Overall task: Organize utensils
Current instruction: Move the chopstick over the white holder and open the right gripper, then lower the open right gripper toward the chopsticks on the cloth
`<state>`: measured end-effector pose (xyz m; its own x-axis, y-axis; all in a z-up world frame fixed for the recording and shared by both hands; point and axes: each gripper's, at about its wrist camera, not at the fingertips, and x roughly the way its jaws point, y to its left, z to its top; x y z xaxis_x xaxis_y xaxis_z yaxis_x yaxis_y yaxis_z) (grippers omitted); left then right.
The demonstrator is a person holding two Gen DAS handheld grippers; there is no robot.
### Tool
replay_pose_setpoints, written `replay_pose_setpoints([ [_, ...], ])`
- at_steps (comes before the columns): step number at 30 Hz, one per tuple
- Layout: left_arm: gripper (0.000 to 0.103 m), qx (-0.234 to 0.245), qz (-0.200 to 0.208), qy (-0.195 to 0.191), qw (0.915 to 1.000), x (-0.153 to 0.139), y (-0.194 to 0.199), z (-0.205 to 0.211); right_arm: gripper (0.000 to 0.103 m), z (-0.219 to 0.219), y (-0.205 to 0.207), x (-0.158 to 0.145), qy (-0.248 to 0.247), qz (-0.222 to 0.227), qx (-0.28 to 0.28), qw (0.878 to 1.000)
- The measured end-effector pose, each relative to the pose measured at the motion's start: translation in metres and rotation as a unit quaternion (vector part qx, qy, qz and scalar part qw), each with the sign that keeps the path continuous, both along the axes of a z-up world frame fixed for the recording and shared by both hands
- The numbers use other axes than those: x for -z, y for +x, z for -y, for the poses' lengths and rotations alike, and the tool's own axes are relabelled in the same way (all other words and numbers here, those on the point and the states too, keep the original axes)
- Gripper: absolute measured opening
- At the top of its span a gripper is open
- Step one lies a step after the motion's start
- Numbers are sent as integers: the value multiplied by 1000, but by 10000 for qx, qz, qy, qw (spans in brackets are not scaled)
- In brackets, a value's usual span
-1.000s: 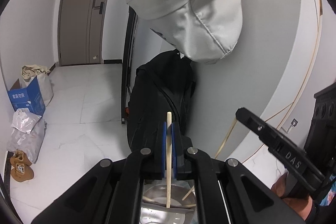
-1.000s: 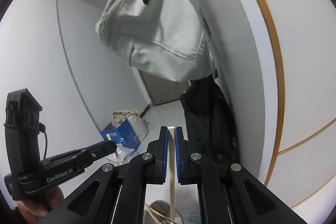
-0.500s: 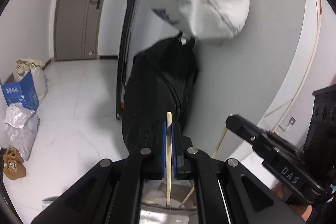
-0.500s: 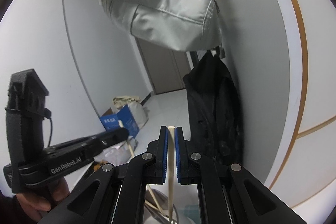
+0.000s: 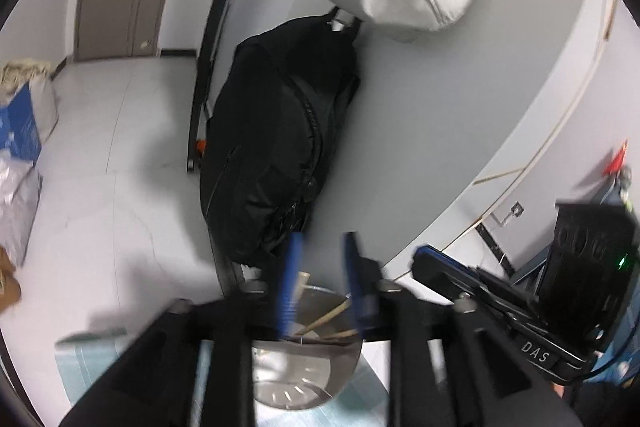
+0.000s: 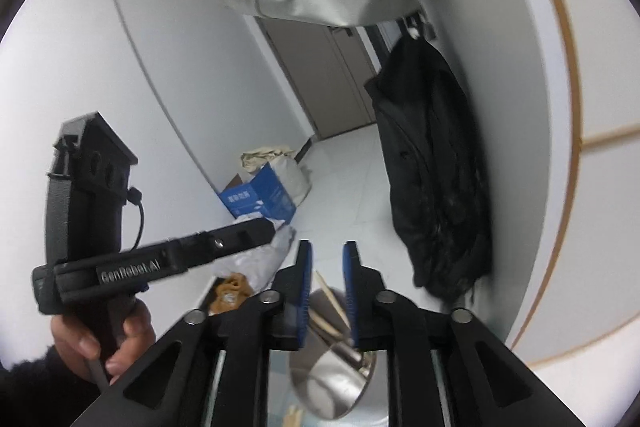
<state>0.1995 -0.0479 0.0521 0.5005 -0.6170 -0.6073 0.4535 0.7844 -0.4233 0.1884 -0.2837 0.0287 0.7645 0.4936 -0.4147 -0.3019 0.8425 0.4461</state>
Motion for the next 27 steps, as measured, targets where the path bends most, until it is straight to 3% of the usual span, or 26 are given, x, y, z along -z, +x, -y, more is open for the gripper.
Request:
replay_pose_setpoints([
  [6, 37, -422, 282, 2, 9987, -19, -29, -23, 44, 25, -25, 0, 419, -93, 367, 9984],
  [8, 54, -686, 376, 68, 9969, -23, -41, -31, 53, 27, -34, 0, 433, -75, 424, 9981],
  [9, 57, -783, 428, 106, 9960, -25, -46, -33, 55, 28, -41, -1, 444, -57, 459, 9979],
  [15, 59, -1105, 704, 483, 9902, -31, -72, -35, 61, 23, -60, -6, 414, -14, 409, 9983],
  [23, 59, -1427, 939, 687, 9829, -31, -97, -35, 78, 7, -93, -21, 361, 292, 286, 9985],
  [27, 71, -1623, 1059, 813, 9777, -28, -111, -37, 84, -5, -108, -22, 233, 446, 196, 9985],
])
